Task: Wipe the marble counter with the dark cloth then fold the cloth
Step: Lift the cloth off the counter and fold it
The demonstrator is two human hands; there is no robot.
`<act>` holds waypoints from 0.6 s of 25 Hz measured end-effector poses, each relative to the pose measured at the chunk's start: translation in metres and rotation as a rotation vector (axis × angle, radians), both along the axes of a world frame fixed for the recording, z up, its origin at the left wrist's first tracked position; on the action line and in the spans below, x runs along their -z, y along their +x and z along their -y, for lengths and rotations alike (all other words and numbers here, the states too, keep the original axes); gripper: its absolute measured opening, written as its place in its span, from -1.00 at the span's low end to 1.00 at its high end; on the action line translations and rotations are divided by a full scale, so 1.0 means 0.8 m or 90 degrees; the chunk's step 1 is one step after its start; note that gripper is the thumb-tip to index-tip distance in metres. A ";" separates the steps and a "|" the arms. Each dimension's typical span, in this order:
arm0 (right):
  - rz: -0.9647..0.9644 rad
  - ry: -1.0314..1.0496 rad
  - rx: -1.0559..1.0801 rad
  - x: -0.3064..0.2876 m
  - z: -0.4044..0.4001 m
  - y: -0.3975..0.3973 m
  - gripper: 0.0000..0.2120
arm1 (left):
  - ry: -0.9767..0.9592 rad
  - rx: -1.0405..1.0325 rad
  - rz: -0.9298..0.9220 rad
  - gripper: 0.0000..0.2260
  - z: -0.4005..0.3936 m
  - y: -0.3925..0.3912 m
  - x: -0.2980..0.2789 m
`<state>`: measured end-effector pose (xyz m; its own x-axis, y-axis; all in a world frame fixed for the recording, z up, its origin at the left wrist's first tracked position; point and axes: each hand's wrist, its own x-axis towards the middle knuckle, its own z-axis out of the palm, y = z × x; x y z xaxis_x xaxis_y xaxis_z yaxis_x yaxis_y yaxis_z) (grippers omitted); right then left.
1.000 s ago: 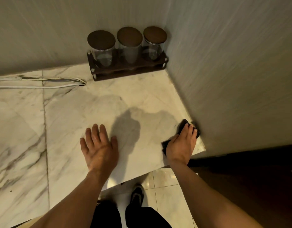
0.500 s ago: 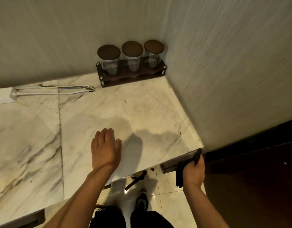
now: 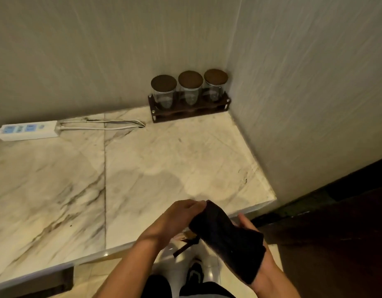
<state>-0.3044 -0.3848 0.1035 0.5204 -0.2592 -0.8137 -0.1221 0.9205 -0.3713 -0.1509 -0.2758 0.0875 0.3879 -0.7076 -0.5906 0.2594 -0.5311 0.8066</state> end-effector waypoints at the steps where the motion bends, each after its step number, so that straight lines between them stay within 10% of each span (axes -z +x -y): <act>1: 0.031 0.050 -0.017 -0.007 -0.001 0.008 -0.55 | -0.001 0.002 -0.018 -0.67 -0.006 0.004 -0.007; 10: 0.115 0.110 -0.144 -0.019 -0.016 0.073 -0.37 | -0.079 -0.275 -0.024 -0.82 -0.084 0.053 -0.025; 15: 0.090 -0.013 -0.305 0.012 -0.036 0.131 -0.65 | -0.105 -0.496 -0.099 -0.83 -0.147 0.065 -0.007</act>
